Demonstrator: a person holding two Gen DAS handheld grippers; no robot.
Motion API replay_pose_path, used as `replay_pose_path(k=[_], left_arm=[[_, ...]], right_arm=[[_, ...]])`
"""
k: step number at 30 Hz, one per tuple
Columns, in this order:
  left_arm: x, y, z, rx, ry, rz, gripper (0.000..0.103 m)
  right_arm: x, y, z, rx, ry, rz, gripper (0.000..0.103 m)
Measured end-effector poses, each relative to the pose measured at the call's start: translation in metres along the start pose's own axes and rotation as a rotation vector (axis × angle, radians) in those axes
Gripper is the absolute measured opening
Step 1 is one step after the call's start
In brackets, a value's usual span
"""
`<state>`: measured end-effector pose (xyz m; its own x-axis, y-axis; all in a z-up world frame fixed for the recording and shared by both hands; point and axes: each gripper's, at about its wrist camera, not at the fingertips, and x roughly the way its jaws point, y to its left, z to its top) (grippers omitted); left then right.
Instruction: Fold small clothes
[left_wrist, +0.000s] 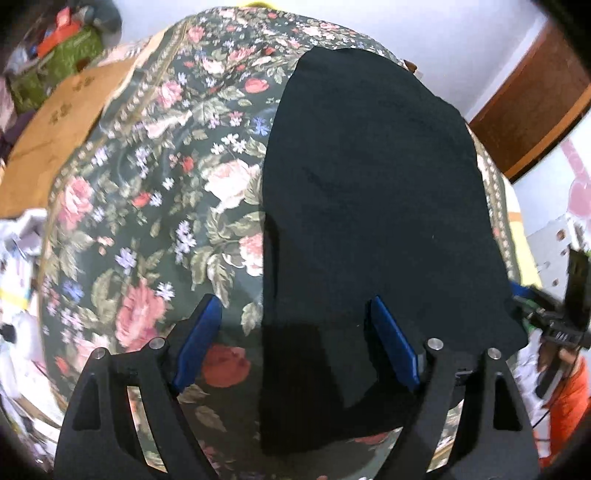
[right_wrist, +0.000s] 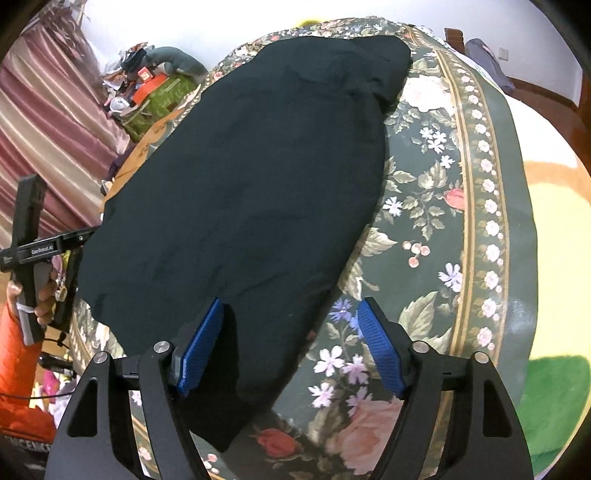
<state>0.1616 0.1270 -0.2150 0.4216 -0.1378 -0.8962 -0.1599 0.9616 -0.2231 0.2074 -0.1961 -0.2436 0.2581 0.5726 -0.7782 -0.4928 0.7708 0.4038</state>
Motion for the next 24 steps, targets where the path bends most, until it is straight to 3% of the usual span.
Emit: replay_pose_path(k=[8, 11, 13, 15, 18, 19, 20, 24], left_arm=[[0.004, -0.019, 0.009, 0.030, -0.033, -0.052, 0.081], [0.007, -0.030, 0.008, 0.086, -0.041, -0.060, 0.080], [0.009, -0.038, 0.004, 0.116, -0.064, -0.043, 0.078], [0.009, -0.041, 0.003, 0.117, -0.078, -0.051, 0.070], [0.006, -0.044, 0.004, 0.114, -0.081, -0.080, 0.037], [0.005, -0.047, 0.004, 0.120, -0.077, -0.095, 0.021], [0.005, -0.048, 0.005, 0.126, -0.072, -0.106, 0.015], [0.002, -0.056, 0.003, 0.160, -0.081, -0.080, 0.013]], right_arm=[[0.009, 0.021, 0.003, -0.058, -0.025, 0.005, 0.069], [0.010, 0.023, 0.005, -0.081, -0.032, 0.012, 0.055], [0.011, 0.024, 0.008, -0.086, -0.041, 0.011, 0.037], [0.011, 0.024, 0.007, -0.088, -0.045, 0.016, 0.026], [0.009, 0.027, 0.007, -0.107, -0.052, 0.013, 0.011], [0.009, 0.029, 0.008, -0.116, -0.051, 0.013, 0.009], [0.008, 0.027, 0.009, -0.122, -0.054, 0.012, 0.008], [0.003, 0.026, 0.014, -0.129, -0.079, 0.015, 0.006]])
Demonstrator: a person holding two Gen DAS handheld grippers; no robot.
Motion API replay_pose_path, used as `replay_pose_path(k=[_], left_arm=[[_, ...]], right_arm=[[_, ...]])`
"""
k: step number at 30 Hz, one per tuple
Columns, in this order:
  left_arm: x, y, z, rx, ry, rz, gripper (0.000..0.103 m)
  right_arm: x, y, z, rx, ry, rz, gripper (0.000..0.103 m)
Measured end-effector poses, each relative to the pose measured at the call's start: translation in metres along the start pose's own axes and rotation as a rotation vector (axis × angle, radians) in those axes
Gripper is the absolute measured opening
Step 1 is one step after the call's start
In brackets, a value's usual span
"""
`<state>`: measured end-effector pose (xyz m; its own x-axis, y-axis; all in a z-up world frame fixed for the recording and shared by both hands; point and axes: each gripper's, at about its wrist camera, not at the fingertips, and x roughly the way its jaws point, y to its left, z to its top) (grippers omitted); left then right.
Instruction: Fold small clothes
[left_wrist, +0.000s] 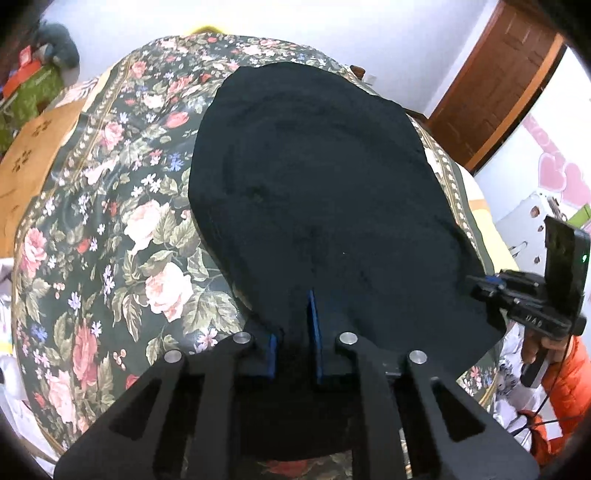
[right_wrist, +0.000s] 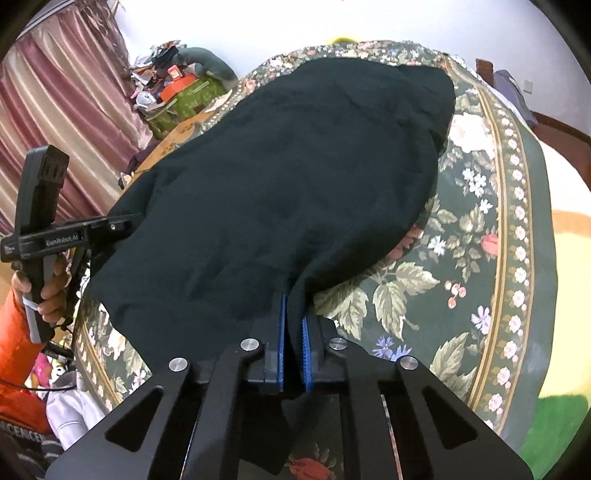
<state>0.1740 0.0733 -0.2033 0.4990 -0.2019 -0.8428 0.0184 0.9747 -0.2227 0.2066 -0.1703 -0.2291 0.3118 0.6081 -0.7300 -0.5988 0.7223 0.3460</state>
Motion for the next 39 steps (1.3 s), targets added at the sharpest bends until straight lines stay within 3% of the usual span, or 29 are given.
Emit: replay_pose_path(k=[10, 16, 23, 30, 36, 39], left_arm=[[-0.031, -0.021, 0.022, 0.035, -0.065, -0.038, 0.012], [-0.043, -0.042, 0.070, 0.062, -0.103, -0.079, 0.012], [-0.035, -0.035, 0.143, -0.012, -0.115, -0.125, 0.012], [0.032, 0.011, 0.201, -0.111, -0.051, -0.063, 0.012], [0.100, 0.038, 0.215, -0.092, 0.019, -0.018, 0.016], [0.114, 0.041, 0.212, -0.061, 0.025, -0.021, 0.018]], right_arm=[[-0.029, -0.001, 0.019, -0.036, -0.099, -0.002, 0.005], [-0.045, -0.002, 0.052, -0.071, -0.166, -0.026, 0.005], [-0.050, -0.022, 0.104, -0.086, -0.224, -0.060, 0.005], [-0.007, -0.067, 0.158, -0.012, -0.179, -0.079, 0.005], [0.050, -0.100, 0.175, 0.009, -0.099, -0.108, 0.005], [0.062, -0.111, 0.171, 0.019, -0.078, -0.114, 0.005]])
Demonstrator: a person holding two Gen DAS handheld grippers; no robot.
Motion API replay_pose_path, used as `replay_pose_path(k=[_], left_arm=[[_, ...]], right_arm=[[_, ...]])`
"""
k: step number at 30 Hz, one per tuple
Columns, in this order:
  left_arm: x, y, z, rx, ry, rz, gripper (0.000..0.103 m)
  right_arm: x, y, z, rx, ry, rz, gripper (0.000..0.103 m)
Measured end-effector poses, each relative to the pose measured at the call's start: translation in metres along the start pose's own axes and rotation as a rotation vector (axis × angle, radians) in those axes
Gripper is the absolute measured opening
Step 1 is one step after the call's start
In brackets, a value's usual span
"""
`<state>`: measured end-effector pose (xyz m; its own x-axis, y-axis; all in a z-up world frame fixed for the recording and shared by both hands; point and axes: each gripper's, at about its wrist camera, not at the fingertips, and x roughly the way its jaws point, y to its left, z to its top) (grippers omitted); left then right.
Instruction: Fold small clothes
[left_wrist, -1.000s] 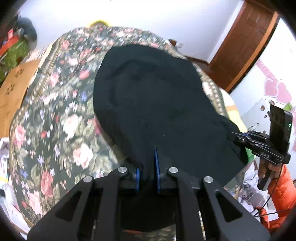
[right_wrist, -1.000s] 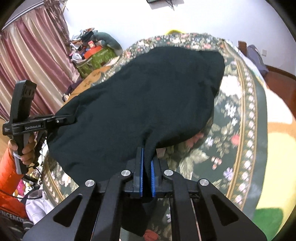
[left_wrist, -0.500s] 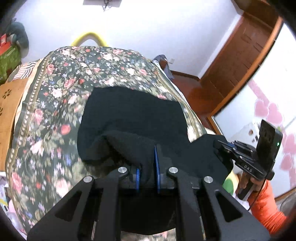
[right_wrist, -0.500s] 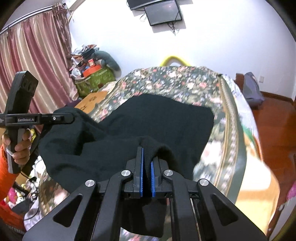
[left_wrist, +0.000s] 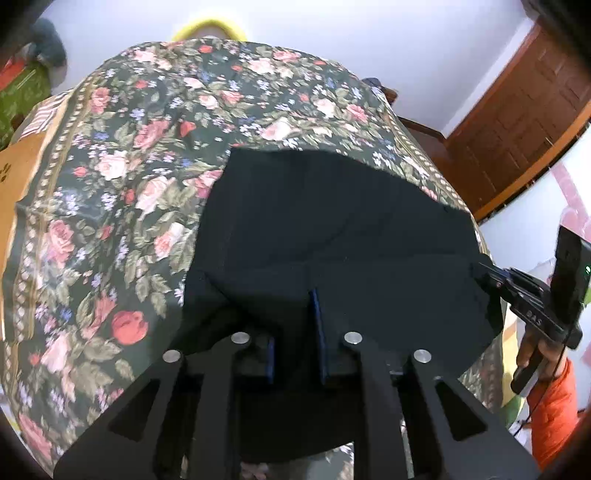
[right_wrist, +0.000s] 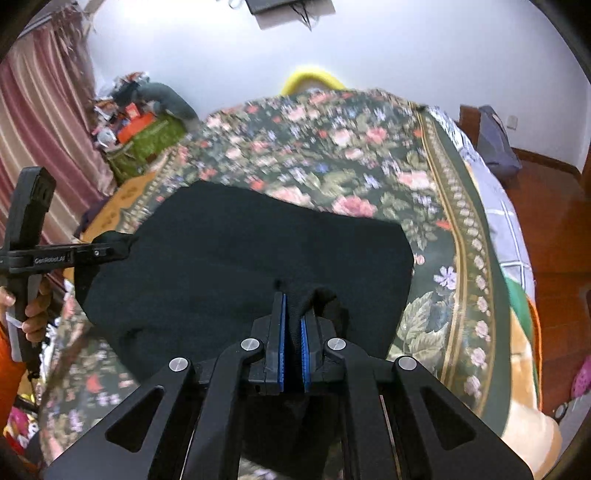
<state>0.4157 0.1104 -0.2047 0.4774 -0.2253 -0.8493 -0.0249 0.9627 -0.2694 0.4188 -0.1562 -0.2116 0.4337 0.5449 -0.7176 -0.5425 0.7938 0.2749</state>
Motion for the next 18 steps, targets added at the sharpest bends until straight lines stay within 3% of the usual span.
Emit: replay_pose_path(k=[3, 6, 8, 10, 12, 18], left_arm=[[-0.008, -0.003, -0.002, 0.059, -0.006, 0.001, 0.020], [-0.021, -0.008, -0.005, 0.109, -0.016, 0.059, 0.034], [-0.033, -0.012, -0.011, 0.131, -0.035, 0.094, 0.063], [-0.051, -0.018, -0.021, 0.155, -0.086, 0.153, 0.080], [-0.066, -0.024, -0.032, 0.187, -0.121, 0.187, 0.083], [-0.072, -0.044, -0.065, 0.278, -0.112, 0.212, 0.089]], right_arm=[[-0.008, -0.004, -0.006, 0.008, -0.018, 0.017, 0.011], [-0.025, -0.005, -0.010, -0.010, -0.038, -0.033, 0.024], [-0.041, -0.004, -0.013, -0.028, -0.060, -0.063, 0.032], [-0.056, -0.001, -0.018, -0.040, -0.078, -0.058, 0.035], [-0.068, 0.006, -0.024, -0.055, -0.088, -0.045, 0.036], [-0.078, 0.034, -0.043, -0.111, -0.073, 0.026, 0.040]])
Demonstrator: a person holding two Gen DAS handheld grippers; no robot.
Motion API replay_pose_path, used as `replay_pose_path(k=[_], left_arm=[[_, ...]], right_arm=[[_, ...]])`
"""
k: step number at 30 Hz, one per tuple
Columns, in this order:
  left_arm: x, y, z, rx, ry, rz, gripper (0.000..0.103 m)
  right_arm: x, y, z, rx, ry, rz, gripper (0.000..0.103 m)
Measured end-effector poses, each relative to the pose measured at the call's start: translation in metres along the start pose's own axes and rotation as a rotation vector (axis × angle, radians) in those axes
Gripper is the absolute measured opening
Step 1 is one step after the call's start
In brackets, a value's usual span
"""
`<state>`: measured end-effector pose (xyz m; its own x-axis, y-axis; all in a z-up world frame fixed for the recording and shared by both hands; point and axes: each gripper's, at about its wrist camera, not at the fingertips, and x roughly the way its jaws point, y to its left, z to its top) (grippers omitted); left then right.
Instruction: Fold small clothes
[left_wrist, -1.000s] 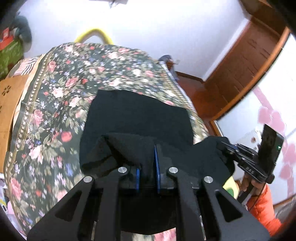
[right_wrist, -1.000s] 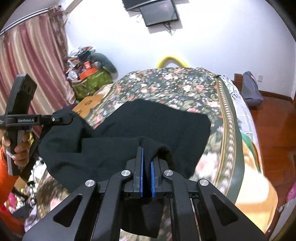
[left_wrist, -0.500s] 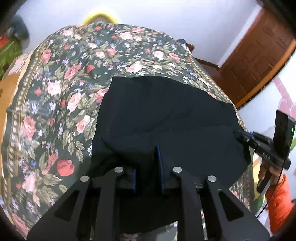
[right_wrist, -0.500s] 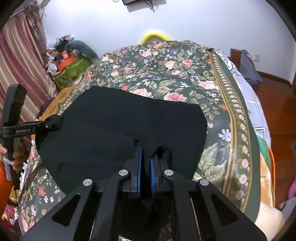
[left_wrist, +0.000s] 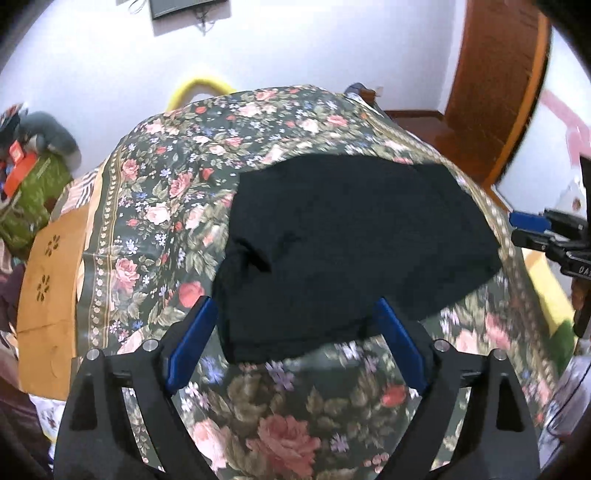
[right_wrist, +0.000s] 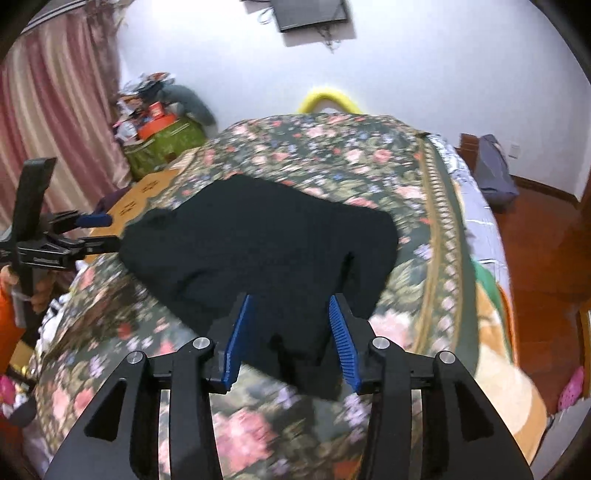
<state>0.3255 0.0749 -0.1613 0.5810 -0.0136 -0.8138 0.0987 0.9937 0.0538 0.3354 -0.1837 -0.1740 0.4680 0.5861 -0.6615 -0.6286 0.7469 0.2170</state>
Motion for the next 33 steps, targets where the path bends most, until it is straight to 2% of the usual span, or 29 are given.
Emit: replay_pose_path(k=[3, 8, 12, 16, 20, 23, 25, 28, 30, 33], left_arm=[[0.012, -0.014, -0.005, 0.051, 0.020, 0.041, 0.089], [0.045, -0.015, -0.001, 0.038, 0.087, 0.068, 0.089], [0.058, -0.014, 0.003, 0.041, 0.104, 0.084, 0.090], [0.063, -0.012, 0.033, 0.059, 0.115, 0.096, 0.090], [0.066, 0.000, 0.084, 0.042, 0.088, 0.075, 0.090], [0.066, 0.015, 0.123, 0.011, 0.037, 0.142, 0.090], [0.058, 0.033, 0.144, -0.055, -0.016, 0.186, 0.090], [0.049, 0.056, 0.151, -0.165, -0.050, 0.147, 0.090], [0.044, 0.068, 0.143, -0.212, -0.057, 0.109, 0.090], [0.047, 0.074, 0.121, -0.242, -0.034, 0.096, 0.090]], right_arm=[[0.011, 0.011, -0.008, -0.004, 0.029, 0.033, 0.040], [0.042, 0.018, -0.013, 0.023, 0.080, 0.081, 0.040], [0.064, 0.022, -0.011, 0.026, 0.110, 0.096, 0.040], [0.077, 0.020, 0.007, -0.017, 0.115, 0.087, 0.040], [0.077, 0.008, 0.040, -0.026, 0.060, 0.063, 0.040], [0.069, -0.008, 0.069, -0.018, -0.017, -0.017, 0.040], [0.061, -0.020, 0.084, 0.010, -0.060, -0.065, 0.040], [0.045, -0.033, 0.096, 0.037, -0.098, -0.076, 0.040], [0.032, -0.036, 0.095, 0.039, -0.127, -0.077, 0.040], [0.024, -0.037, 0.085, 0.049, -0.133, -0.062, 0.042]])
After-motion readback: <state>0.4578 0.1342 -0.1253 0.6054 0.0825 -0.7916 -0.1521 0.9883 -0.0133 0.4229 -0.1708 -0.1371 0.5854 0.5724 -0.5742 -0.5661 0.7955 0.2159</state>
